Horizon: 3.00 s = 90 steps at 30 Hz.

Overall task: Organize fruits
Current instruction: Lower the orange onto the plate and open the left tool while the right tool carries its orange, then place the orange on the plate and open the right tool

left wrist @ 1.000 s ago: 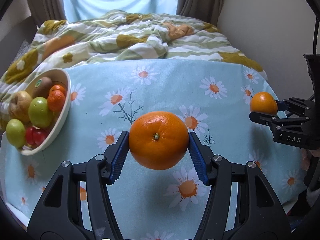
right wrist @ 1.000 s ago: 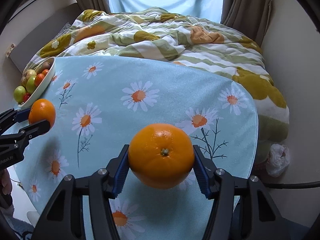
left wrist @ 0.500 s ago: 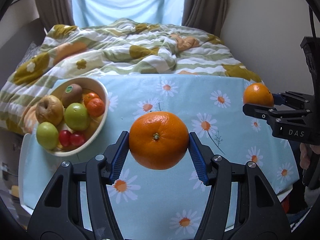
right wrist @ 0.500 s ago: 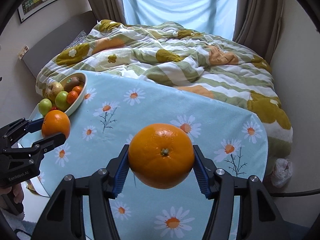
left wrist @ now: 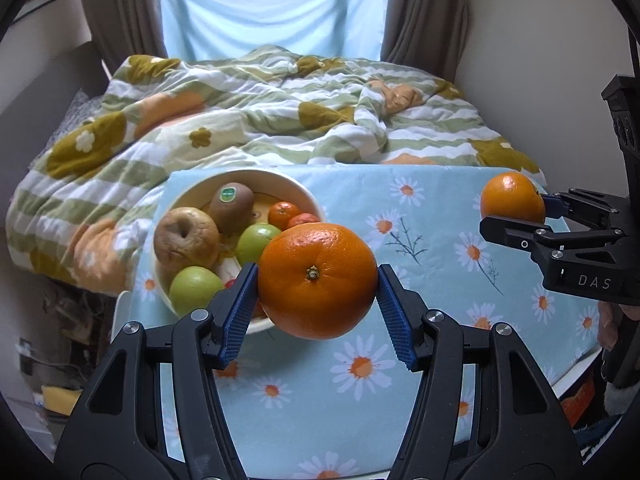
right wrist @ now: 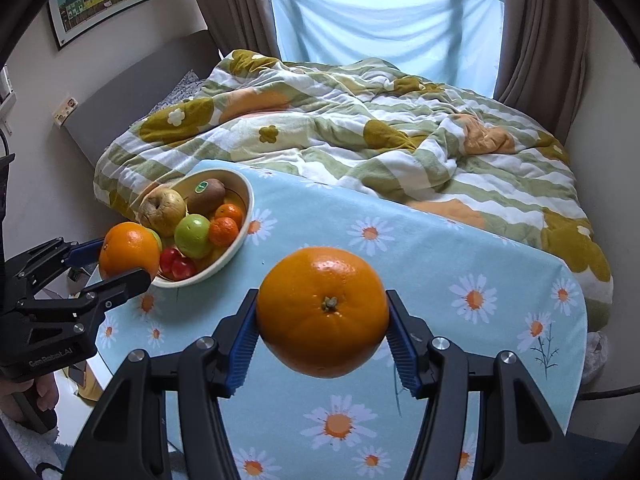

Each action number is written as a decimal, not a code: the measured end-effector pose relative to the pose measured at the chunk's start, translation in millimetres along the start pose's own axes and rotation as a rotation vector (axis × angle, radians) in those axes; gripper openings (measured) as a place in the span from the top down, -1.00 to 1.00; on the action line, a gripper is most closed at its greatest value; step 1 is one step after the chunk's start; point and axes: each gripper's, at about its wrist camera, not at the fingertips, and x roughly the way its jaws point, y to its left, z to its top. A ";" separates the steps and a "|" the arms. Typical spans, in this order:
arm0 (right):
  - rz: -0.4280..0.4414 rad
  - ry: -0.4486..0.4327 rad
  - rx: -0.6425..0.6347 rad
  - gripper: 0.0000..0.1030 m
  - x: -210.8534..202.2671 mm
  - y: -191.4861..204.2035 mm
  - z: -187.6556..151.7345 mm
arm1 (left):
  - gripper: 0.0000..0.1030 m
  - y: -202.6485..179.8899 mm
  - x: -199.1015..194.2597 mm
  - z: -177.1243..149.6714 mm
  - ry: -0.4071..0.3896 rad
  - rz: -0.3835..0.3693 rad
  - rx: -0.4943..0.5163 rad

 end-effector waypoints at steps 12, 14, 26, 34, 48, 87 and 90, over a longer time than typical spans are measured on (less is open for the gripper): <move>-0.023 -0.007 0.067 -0.07 32.8 54.9 24.4 | -0.27 67.9 28.8 28.5 0.003 -0.055 0.073; -0.031 -0.006 0.086 -0.07 38.9 58.9 26.7 | -0.27 74.4 39.0 34.3 0.008 -0.071 0.092; -0.092 0.009 0.207 -0.07 72.6 58.1 32.7 | -0.27 80.9 106.2 69.2 0.043 -0.154 0.201; -0.123 0.015 0.270 -0.07 81.4 51.5 26.5 | -0.27 74.3 139.9 78.4 0.077 -0.162 0.251; -0.158 -0.001 0.310 -0.07 68.6 50.3 22.9 | -1.00 71.1 120.8 82.4 -0.001 -0.167 0.280; 0.107 0.042 -0.010 -0.08 146.5 147.4 79.6 | -1.00 170.6 37.5 -15.3 0.043 0.051 -0.066; 0.108 0.051 0.007 -0.10 147.8 145.8 79.0 | -1.00 172.8 39.9 -18.0 0.048 0.045 -0.071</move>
